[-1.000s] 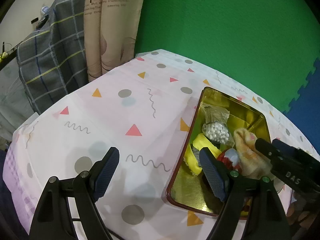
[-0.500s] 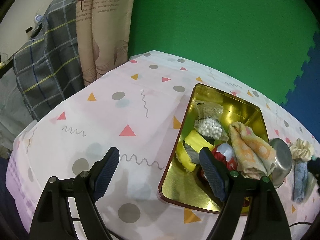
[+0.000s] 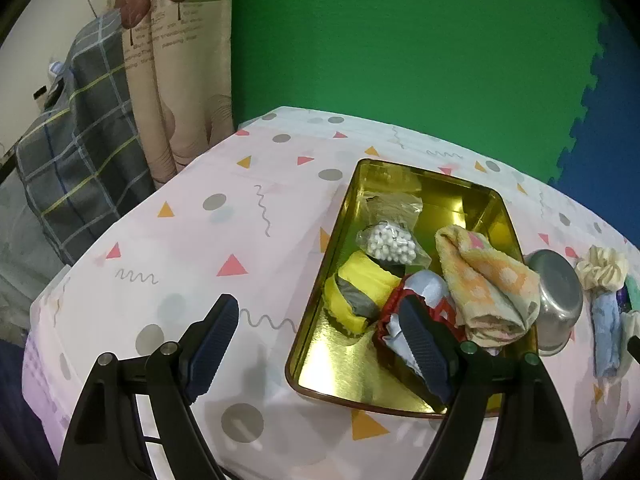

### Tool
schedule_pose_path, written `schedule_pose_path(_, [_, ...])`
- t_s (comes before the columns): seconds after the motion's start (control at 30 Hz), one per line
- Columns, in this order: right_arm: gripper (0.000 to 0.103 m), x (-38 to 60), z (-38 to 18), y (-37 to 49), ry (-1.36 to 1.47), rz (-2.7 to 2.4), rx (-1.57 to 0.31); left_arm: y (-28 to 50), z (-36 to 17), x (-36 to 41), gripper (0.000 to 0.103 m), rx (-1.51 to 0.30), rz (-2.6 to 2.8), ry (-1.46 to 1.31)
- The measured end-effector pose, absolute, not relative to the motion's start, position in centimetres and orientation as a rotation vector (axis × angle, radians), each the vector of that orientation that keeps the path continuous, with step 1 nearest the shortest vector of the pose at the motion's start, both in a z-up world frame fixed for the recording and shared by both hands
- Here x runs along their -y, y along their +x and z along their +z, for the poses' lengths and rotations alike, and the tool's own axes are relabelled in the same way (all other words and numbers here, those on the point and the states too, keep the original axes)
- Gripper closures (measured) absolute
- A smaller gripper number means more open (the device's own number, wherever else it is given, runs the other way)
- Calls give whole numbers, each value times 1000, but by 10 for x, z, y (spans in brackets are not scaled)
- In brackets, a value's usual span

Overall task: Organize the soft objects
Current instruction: 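Grasp the white waffle cloth with the right tool while the left tool moves toward the blue sock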

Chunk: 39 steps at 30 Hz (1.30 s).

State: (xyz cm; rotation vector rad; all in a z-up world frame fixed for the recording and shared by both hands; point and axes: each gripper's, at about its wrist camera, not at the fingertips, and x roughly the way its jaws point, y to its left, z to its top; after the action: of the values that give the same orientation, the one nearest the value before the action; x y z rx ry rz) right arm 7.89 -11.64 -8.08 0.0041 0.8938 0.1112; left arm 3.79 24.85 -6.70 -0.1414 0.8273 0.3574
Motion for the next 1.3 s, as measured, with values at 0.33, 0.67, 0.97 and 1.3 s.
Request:
schedule_pose_path(0.33, [39,116,-105,105,10,75,-914,39,-67,-238,24,-830,330,-113])
schedule_pose_path(0.67, [65,133,-101,85,22,101,-866,37,-62,-214,24,-812,281,-62])
schedule_pose_path(0.97, [73,154,-90,53,2,176,-832,34,-54,-154,24,-825,122,7])
schedule_pose_path(1.3, [75,189,-89,23,-15,175,-812,57,-58,-44,23,-887,-190,15])
